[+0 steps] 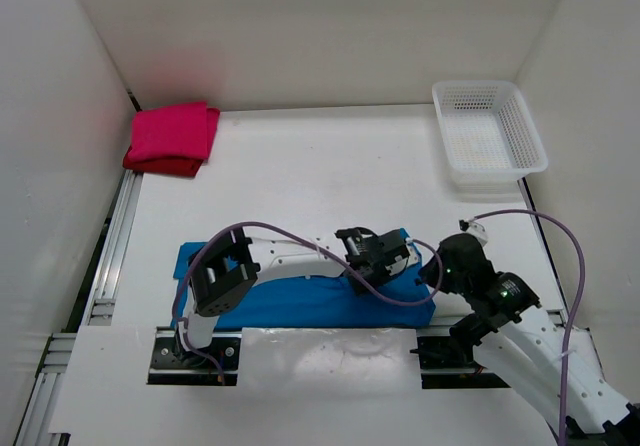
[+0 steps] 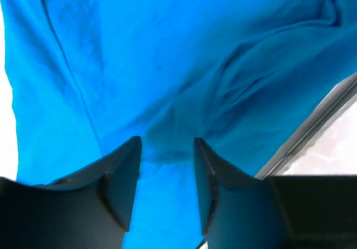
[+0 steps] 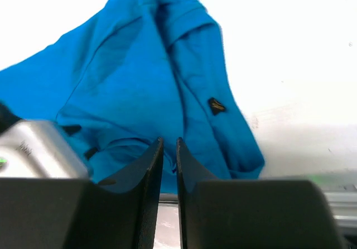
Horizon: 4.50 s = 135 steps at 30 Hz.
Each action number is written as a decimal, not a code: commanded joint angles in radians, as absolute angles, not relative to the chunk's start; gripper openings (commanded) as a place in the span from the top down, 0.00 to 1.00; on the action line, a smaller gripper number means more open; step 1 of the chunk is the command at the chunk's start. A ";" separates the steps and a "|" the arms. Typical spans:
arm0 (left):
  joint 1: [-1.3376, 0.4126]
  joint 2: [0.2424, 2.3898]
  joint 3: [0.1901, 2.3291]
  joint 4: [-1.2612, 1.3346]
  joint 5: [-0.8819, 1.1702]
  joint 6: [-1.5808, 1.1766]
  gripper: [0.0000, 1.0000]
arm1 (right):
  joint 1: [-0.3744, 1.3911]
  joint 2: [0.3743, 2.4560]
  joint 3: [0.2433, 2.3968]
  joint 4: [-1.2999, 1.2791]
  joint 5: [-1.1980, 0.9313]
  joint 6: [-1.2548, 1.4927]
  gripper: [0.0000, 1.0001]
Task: Fold and stack the t-shirts
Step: Fold the other side of the tshirt into a rectangle
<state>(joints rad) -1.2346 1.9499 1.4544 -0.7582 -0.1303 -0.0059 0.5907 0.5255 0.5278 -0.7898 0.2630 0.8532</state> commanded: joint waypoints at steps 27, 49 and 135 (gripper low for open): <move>-1.313 1.967 1.430 -0.856 -0.261 0.000 0.54 | 0.594 0.483 0.565 -0.870 0.330 0.894 0.79; -1.301 1.966 1.486 -0.856 -0.189 0.000 0.61 | 0.594 0.482 0.565 -0.861 0.321 0.894 0.79; -0.429 1.361 1.123 -0.974 -0.231 0.000 0.00 | 0.500 1.329 0.933 -0.577 0.242 0.601 0.28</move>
<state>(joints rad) -0.5480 1.3769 1.2812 -0.9688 -0.0792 -0.0006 0.5350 1.2457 0.8940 -0.6151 0.2790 0.6838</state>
